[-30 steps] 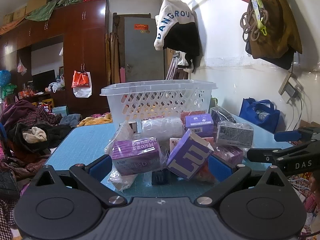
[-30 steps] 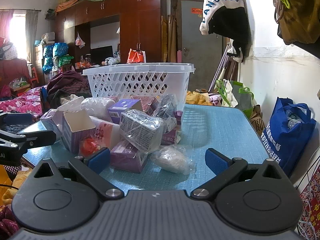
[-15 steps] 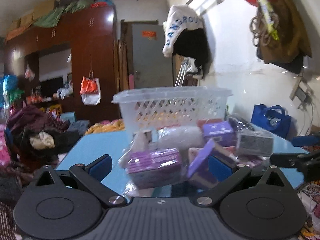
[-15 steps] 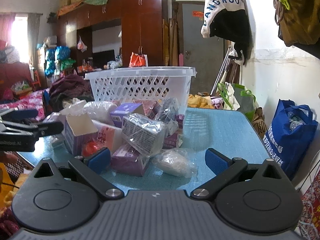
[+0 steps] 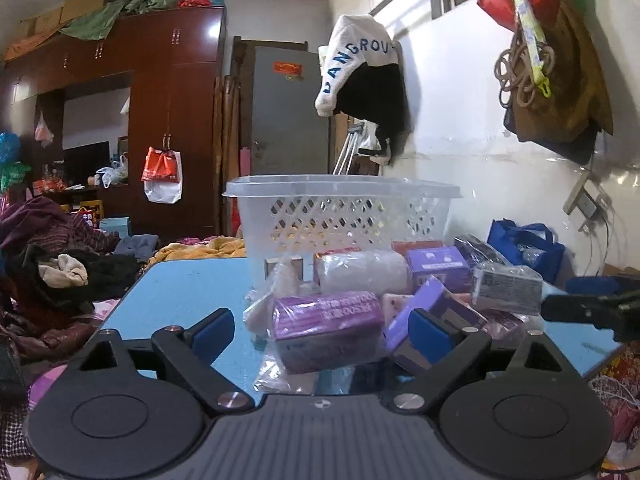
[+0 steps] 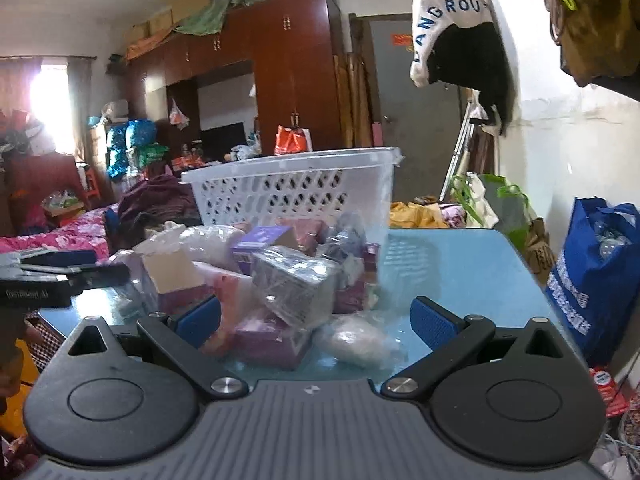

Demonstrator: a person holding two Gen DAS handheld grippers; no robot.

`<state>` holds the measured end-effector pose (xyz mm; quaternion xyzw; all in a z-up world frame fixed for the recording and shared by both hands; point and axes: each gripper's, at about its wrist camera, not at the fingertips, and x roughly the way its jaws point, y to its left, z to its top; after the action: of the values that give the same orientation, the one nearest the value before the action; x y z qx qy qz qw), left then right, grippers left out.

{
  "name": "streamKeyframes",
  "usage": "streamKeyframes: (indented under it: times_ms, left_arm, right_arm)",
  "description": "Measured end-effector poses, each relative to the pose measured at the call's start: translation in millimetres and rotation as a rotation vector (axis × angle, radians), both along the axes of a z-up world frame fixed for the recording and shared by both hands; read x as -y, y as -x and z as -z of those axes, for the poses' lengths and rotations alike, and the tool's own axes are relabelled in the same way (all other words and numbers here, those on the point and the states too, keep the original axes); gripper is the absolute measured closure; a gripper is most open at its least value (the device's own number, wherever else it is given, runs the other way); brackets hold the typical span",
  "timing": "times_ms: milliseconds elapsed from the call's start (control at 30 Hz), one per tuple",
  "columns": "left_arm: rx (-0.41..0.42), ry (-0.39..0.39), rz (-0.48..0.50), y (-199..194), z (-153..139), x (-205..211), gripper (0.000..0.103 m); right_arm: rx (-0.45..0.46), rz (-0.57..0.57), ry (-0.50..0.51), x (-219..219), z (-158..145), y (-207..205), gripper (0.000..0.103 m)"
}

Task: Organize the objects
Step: 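Close the left gripper on a purple box while the right gripper grasps a clear-wrapped pack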

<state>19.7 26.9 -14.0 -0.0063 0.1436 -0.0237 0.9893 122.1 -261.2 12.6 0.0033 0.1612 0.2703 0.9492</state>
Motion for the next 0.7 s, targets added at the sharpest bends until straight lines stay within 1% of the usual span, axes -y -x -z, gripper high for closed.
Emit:
streamKeyframes:
  times_ms: [167,400,533,600,633,667,700]
  left_arm:
    - [-0.016,0.017,-0.004,-4.6,4.1,-1.1,0.007]
    - [-0.012,0.032,-0.017,-11.3,6.0,-2.2,0.007]
    - [-0.017,0.035,-0.017,-14.4,7.4,-2.3,0.007]
    - [-0.015,0.035,-0.019,-15.6,8.5,-2.1,0.008]
    - [-0.015,0.036,-0.019,-16.2,8.9,-2.0,0.008]
    - [-0.012,0.037,-0.015,-16.6,9.4,-2.0,0.010]
    - [-0.008,0.038,-0.011,-16.4,9.1,-2.0,0.013]
  right_arm:
    - [0.004,-0.001,0.010,-9.4,-0.9,-6.1,0.006]
    - [-0.006,-0.001,0.002,-15.1,-0.8,-11.9,0.008]
    - [-0.004,0.004,0.007,-20.8,-1.1,-15.0,0.012]
    - [-0.018,0.002,0.010,-22.6,1.4,-19.1,0.017]
    - [-0.025,0.001,0.011,-22.9,3.0,-20.7,0.022]
    - [-0.032,0.000,0.010,-22.8,4.6,-21.9,0.029]
    - [-0.039,-0.004,0.011,-22.5,5.9,-22.8,0.033]
